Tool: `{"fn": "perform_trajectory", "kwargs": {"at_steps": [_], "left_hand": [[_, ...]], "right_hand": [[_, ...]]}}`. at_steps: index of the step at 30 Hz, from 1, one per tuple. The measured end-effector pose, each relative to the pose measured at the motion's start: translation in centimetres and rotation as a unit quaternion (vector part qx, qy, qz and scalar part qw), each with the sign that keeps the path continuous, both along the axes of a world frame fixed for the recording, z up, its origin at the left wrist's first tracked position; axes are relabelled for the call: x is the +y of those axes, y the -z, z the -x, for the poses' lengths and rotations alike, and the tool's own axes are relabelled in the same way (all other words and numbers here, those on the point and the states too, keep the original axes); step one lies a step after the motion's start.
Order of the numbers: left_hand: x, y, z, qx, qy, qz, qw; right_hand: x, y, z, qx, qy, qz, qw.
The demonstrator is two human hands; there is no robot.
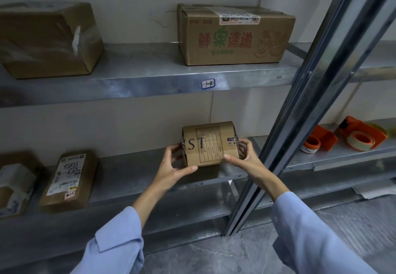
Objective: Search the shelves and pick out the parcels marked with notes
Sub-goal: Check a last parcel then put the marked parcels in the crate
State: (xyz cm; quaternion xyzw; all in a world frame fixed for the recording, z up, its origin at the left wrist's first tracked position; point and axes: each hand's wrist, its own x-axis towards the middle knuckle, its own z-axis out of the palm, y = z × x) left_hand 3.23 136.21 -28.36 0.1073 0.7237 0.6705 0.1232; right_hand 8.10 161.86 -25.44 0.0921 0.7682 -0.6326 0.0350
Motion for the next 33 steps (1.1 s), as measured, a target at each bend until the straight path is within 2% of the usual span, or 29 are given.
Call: {"fn": "perform_trajectory", "kwargs": {"at_steps": [4,12,19,28,33], "left_hand": [[0.5,0.6,-0.1,-0.012,0.0,0.022,1.0],[2.0,2.3,0.1,0.054,-0.02,0.083,0.995],[3.9,3.8,0.0,0.059,-0.051,0.085,0.993],[4.8,5.5,-0.4,0.109,-0.032,0.147,0.983],[4.8,5.8,-0.8,0.125,-0.038,0.164,0.978]], "right_hand": [[0.4,0.1,-0.1,0.007,0.007,-0.019,1.0],[0.9,1.9,0.0,0.013,-0.008,-0.083,0.996],[2.0,4.0,0.3,0.007,-0.003,-0.055,0.998],[2.9,6.3,0.3,0.045,0.022,-0.121,0.991],[3.1,7.2,0.2,0.048,0.027,-0.124,0.991]]}}
